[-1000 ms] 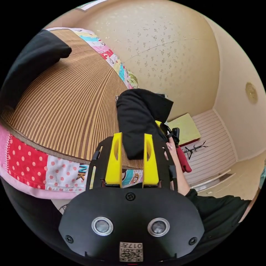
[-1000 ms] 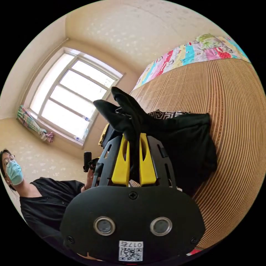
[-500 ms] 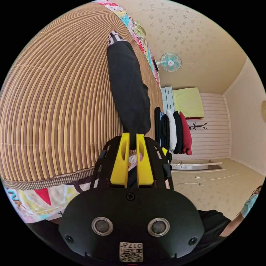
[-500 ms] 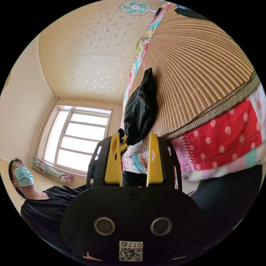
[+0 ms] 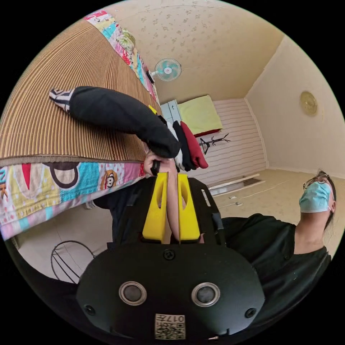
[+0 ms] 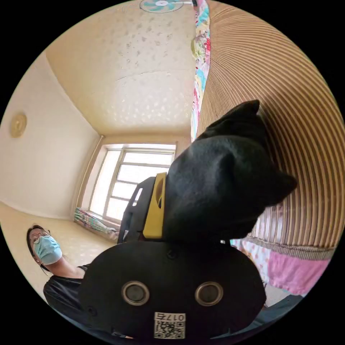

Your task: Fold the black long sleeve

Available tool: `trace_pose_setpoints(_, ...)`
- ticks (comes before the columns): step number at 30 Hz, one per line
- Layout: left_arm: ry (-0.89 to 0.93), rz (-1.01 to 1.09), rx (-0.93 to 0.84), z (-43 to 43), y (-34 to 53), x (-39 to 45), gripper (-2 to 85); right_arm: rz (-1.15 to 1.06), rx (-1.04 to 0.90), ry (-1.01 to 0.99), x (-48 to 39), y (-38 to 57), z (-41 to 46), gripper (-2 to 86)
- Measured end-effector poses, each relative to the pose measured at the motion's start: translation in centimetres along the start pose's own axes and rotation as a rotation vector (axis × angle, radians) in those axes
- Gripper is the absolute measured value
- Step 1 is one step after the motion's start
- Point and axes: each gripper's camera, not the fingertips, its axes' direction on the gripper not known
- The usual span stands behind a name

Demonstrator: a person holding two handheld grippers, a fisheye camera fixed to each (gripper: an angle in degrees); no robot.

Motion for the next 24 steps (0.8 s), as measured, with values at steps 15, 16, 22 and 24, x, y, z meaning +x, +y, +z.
trace_pose_setpoints(15, -0.236, -0.087, 0.23, -10.6, 1.8, 0.0, 11.3, 0.07, 0.454, 0.668, -2.3, -4.3, -14.1, 8.1)
trace_pose_setpoints(16, -0.25, -0.099, 0.274, -12.5, 1.6, 0.1, 11.3, 0.08, 0.414, 0.813, -2.0, -2.6, -12.7, 8.4)
trace_pose_setpoints(22, -0.138, -0.125, 0.521, -22.2, 0.5, 1.2, 11.3, -0.011, 0.336, 0.797, 0.2, 4.8, -5.0, 8.8)
trace_pose_setpoints(24, -0.058, -0.124, 0.587, -24.2, 0.6, 1.5, 11.3, -0.015, 0.353, 0.777, 0.8, 4.7, -3.7, 9.2)
